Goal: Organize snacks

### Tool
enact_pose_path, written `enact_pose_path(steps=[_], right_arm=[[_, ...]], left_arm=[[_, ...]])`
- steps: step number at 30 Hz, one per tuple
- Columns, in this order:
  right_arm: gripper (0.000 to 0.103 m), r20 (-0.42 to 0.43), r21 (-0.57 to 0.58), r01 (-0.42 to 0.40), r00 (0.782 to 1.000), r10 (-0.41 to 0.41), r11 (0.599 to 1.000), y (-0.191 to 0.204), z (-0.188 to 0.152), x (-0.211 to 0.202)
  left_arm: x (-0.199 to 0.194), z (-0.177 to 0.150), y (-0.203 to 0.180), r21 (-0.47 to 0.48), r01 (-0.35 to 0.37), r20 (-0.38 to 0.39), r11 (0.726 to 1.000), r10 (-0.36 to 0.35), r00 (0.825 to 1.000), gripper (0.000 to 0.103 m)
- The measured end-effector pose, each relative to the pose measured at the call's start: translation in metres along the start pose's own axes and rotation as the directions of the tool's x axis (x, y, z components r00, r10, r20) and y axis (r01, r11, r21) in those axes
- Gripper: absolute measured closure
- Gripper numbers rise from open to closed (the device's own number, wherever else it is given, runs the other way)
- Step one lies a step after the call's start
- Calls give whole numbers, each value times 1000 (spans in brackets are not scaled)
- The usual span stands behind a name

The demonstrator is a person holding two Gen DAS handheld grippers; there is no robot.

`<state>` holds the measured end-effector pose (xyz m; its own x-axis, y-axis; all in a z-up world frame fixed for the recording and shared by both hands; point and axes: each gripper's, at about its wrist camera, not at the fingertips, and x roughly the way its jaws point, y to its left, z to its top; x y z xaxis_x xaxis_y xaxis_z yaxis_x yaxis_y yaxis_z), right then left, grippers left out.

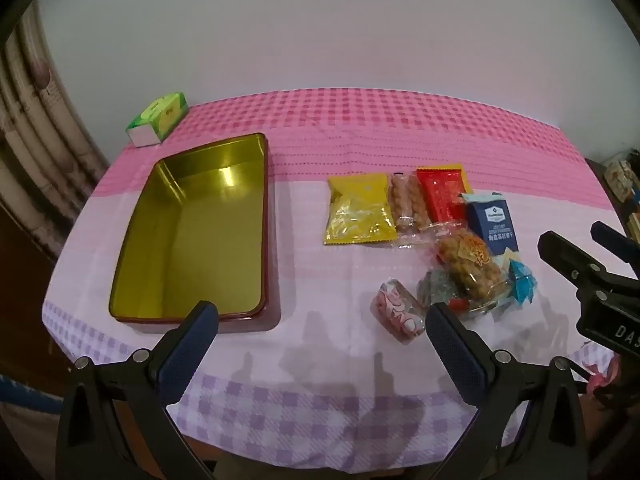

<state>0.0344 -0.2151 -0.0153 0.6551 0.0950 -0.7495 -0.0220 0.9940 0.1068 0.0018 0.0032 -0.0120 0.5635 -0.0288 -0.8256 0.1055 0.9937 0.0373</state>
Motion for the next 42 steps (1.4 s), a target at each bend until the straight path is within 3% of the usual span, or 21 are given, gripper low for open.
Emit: enact_pose_path(steps=[42], right_arm=[[3, -27, -43, 23, 999, -24, 999, 6, -7, 3]], left_arm=[[17, -7, -4, -4, -45, -39, 999, 45, 998, 0]])
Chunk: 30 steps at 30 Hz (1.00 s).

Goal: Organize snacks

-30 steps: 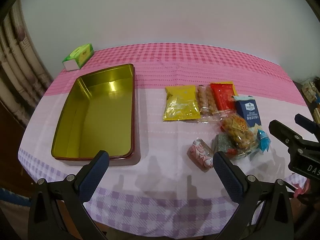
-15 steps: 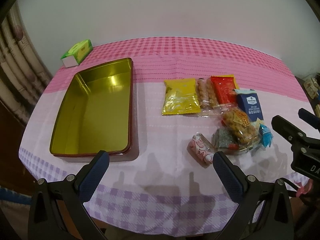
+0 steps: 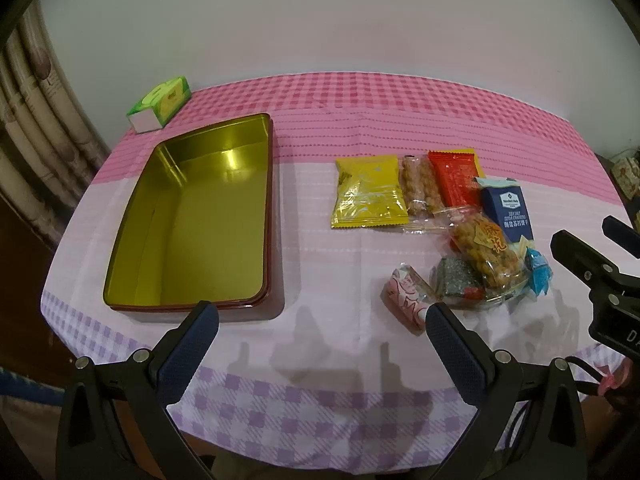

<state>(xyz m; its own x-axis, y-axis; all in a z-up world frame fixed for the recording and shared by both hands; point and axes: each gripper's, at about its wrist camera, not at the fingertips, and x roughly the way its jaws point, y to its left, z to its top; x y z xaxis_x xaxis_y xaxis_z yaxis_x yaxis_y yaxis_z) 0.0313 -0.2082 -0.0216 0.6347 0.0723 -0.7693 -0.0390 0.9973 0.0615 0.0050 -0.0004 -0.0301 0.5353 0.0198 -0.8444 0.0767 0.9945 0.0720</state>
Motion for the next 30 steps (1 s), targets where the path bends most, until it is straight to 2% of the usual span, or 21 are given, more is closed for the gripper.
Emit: enact_pose_path(steps=[30], right_arm=[[4, -44, 33, -19, 999, 20, 999, -6, -2, 7]], left_arm=[[2, 1, 1, 6, 0, -9, 1000, 0, 1000, 0]])
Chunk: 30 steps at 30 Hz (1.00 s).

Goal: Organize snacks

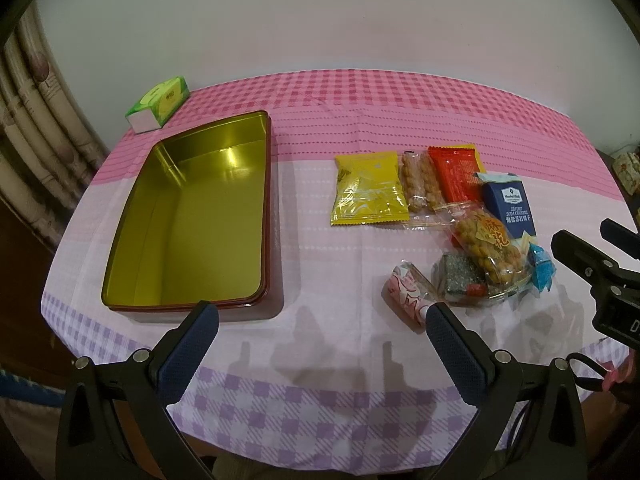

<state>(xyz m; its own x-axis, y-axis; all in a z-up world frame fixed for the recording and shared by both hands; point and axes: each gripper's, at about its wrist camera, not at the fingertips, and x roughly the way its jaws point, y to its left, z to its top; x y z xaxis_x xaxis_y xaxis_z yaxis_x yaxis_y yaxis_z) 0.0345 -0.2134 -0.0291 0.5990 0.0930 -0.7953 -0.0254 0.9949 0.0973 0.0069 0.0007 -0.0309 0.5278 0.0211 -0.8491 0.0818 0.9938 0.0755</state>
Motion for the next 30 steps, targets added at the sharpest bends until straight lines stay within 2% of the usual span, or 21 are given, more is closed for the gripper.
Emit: enact_pose_path(steps=[10, 18, 24, 30], right_arm=[[4, -15, 20, -2, 1000, 2, 1000, -5, 0, 3], [6, -25, 50, 15, 1000, -14, 999, -14, 0, 4], [7, -25, 98, 22, 999, -20, 995, -27, 1, 2], [7, -37, 122, 28, 999, -24, 992, -35, 2, 5]], left_arm=[[4, -1, -6, 10, -1, 0, 1000, 1, 1000, 0], [8, -1, -10, 19, 27, 0, 999, -27, 1000, 0], [23, 7, -11, -38, 86, -72, 996, -89, 993, 6], [39, 16, -21, -80, 104, -143, 991, -114, 983, 14]])
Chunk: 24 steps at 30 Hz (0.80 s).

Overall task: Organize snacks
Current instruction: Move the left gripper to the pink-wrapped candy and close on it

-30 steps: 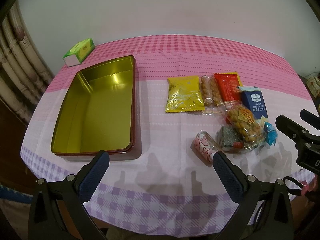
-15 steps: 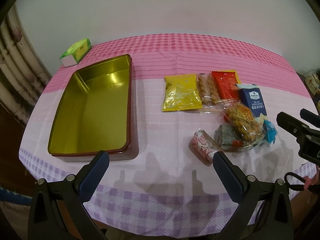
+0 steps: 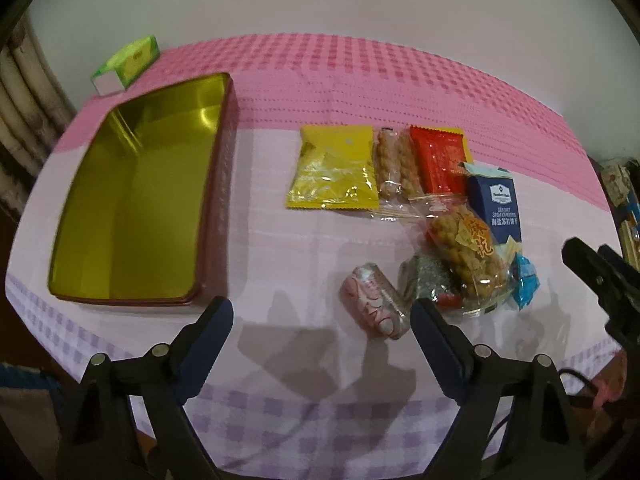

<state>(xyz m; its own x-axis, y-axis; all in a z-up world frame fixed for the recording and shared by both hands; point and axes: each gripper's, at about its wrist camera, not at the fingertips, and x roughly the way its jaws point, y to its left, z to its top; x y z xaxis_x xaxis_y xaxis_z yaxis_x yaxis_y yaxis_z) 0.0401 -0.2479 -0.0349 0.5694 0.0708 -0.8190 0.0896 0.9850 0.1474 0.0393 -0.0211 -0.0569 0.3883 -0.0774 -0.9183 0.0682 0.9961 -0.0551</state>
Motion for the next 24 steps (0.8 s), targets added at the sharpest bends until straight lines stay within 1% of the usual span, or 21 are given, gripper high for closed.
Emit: enact_pose_path(steps=[3, 8, 10, 12, 14, 20, 23, 24], right_arm=[[7, -3, 11, 0, 1000, 1, 1000, -3, 0, 0], [7, -12, 22, -5, 1000, 5, 1000, -5, 1, 2], [7, -18, 28, -7, 1000, 8, 1000, -7, 1, 3], [7, -22, 36, -7, 1000, 8, 999, -9, 1, 4], [7, -25, 43, -7, 1000, 8, 999, -11, 1, 5], [7, -31, 44, -4, 999, 6, 999, -12, 0, 7], [7, -35, 48, -6, 999, 8, 999, -12, 0, 8], [7, -37, 49, -6, 999, 8, 999, -13, 0, 8]], left_arm=[[9, 6, 0, -55, 15, -41, 998, -17, 999, 19], [22, 13, 3, -130, 6, -99, 991, -19, 995, 27], [27, 13, 3, -154, 13, -120, 988, -32, 992, 29], [29, 13, 2, -160, 20, -129, 987, -41, 991, 32], [31, 13, 0, -158, 13, -132, 987, -35, 991, 34], [37, 16, -2, -185, 40, -140, 982, -67, 988, 41], [39, 17, -2, -201, 51, -144, 978, -81, 986, 42], [40, 18, -1, -213, 65, -152, 975, -98, 983, 42]])
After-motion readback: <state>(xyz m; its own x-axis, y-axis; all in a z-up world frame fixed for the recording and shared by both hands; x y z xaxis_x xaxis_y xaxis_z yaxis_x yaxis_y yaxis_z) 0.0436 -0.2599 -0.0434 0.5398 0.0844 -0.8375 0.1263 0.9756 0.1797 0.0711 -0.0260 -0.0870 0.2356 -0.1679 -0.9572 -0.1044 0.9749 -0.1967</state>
